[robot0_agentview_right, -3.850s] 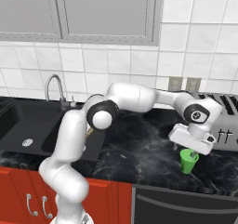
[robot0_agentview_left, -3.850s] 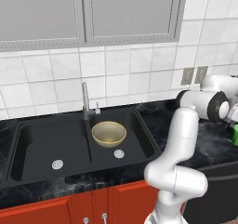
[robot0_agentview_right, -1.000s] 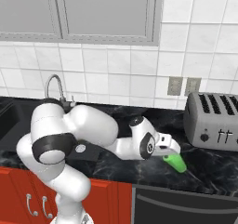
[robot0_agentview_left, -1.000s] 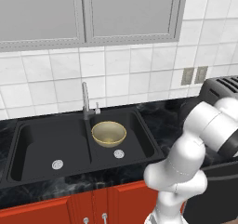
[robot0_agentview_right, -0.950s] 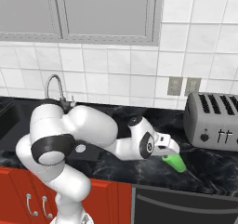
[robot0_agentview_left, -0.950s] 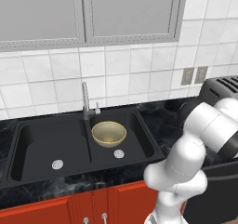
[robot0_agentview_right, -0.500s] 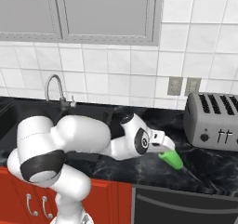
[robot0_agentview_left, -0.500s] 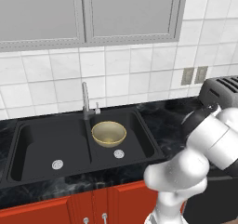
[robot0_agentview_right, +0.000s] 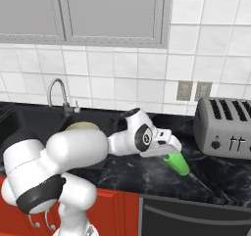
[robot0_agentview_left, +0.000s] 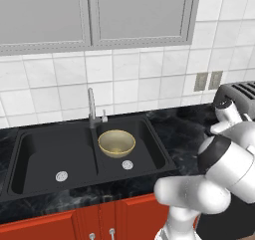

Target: Remove the mango and tomato from the sink. Then move the bowl and cup from the counter to the sink for washing.

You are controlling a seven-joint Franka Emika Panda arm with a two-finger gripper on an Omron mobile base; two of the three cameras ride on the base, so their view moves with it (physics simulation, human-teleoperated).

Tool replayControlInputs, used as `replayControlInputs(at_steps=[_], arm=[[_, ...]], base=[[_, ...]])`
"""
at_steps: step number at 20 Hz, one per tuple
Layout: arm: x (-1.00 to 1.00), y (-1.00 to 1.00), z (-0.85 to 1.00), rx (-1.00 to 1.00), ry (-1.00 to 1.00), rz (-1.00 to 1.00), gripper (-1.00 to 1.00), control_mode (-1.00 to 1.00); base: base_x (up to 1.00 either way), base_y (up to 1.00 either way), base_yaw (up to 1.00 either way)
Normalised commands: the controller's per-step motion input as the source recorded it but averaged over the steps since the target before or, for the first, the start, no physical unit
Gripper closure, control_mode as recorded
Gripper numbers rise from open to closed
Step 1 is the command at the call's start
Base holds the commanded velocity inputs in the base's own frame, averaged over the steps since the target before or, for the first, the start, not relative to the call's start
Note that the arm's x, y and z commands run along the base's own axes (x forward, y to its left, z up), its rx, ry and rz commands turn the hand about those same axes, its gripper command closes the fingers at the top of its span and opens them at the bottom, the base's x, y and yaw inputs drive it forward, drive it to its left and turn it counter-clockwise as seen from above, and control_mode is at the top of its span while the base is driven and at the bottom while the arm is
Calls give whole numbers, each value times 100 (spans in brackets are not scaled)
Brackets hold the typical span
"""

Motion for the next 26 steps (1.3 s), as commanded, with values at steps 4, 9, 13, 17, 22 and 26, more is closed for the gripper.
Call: replayControlInputs(at_steps=[4, 9, 13, 17, 22, 26], arm=[[-7, 14, 40, 29, 26, 8, 100, -100], [-9, 17, 28, 34, 4, 11, 100, -100], [-1, 27, 23, 29, 0, 10, 100, -100], [0, 33, 18, 22, 0, 9, 100, -100], [0, 40, 13, 17, -2, 7, 100, -100], [0, 39, 8, 16, -8, 7, 100, -100]], base=[[0, 0, 0], [0, 0, 0], [0, 0, 0], [0, 0, 0], [0, 0, 0], [0, 0, 0]])
